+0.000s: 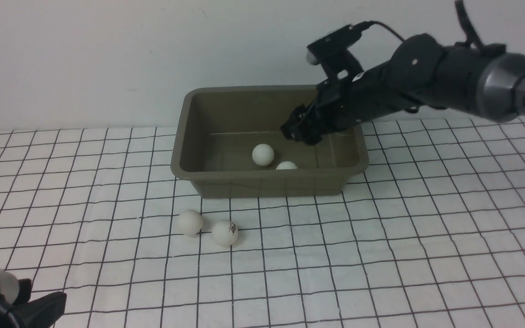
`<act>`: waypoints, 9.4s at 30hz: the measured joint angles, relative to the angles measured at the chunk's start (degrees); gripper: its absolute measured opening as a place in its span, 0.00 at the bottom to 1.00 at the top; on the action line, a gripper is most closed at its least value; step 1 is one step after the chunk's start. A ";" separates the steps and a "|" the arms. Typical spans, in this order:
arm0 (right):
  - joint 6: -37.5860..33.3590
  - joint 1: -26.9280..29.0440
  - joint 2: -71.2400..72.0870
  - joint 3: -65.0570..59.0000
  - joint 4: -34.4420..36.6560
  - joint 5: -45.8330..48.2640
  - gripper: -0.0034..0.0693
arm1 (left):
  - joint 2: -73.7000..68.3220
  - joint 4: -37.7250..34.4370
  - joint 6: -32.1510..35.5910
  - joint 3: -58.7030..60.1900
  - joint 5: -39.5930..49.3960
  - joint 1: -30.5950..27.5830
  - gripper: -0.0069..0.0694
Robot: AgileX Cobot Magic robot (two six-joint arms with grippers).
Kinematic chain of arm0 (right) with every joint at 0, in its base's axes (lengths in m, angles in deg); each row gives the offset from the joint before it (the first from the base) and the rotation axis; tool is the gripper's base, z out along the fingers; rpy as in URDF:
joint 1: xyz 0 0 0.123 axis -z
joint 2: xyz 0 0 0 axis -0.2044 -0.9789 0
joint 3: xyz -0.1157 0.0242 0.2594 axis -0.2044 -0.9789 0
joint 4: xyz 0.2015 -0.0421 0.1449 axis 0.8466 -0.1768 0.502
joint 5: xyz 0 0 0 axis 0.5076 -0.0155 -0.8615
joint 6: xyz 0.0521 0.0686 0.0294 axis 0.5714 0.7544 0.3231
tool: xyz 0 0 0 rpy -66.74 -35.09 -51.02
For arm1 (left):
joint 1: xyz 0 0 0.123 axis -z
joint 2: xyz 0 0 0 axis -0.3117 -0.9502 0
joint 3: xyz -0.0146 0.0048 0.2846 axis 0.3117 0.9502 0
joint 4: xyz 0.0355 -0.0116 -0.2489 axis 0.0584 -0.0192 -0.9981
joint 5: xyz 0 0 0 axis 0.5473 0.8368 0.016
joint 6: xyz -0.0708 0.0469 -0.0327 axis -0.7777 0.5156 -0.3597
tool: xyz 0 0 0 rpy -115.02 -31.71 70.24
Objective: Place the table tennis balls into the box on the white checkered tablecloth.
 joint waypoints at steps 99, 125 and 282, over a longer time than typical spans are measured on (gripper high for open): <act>21.86 13.43 66.27 -40.65 -23.57 12.47 0.70 | -78.20 -35.30 29.82 -28.49 -31.28 24.48 0.49; 20.77 13.43 66.27 -40.65 -22.13 12.56 0.70 | -81.36 -38.87 43.61 -47.63 -28.25 17.69 0.69; 20.65 14.49 114.20 -93.26 -14.85 -10.39 0.53 | -56.25 -64.68 67.67 -33.56 -25.01 13.25 0.74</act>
